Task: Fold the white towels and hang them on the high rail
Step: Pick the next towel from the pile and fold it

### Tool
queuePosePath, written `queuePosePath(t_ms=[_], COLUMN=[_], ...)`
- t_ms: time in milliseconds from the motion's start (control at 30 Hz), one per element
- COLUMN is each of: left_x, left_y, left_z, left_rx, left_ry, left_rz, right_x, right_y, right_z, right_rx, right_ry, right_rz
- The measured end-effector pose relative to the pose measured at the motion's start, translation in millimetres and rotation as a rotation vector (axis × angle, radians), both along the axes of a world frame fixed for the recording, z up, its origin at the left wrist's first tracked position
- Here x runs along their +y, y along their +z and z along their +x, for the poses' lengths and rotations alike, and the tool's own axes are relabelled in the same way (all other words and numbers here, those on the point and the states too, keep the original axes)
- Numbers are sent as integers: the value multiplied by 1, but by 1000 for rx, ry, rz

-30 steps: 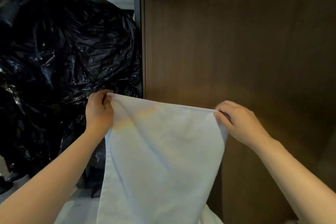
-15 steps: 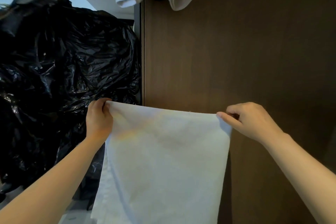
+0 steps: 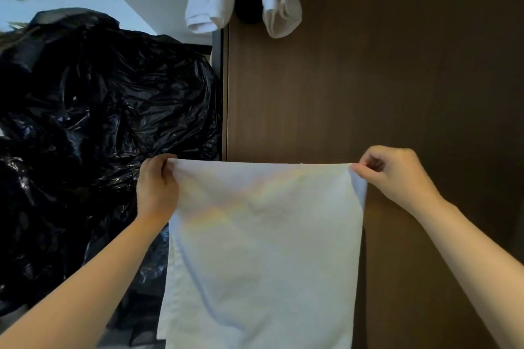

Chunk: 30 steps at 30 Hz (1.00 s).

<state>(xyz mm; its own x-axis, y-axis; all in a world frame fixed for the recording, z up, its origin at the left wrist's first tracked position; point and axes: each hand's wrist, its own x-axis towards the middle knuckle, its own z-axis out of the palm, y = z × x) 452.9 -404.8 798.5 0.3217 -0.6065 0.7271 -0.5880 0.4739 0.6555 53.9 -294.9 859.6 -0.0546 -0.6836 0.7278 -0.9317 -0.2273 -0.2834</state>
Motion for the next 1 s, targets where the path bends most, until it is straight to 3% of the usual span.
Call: queuePosePath(t_ms=[100, 267, 467, 567, 700, 1000], left_x=[3, 6, 25, 49, 83, 142], left_y=[-5, -18, -9, -8, -15, -69], left_z=[-2, -2, -15, -36, -73, -112], left_rx=[-11, 8, 206, 291, 227, 229], left_ry=[14, 5, -68, -207, -360, -651], left_rz=[-16, 12, 73, 67, 94, 267], right_x=[-1, -10, -10, -7, 5, 44], right_y=[-8, -25, -35, -43, -61, -116], right_z=[4, 11, 7, 21, 59, 108], right_rx=[-44, 128, 137, 137, 110, -368], right_ry=[26, -177, -156, -40, 203, 531], right_rz=[40, 313, 267, 238, 251, 310])
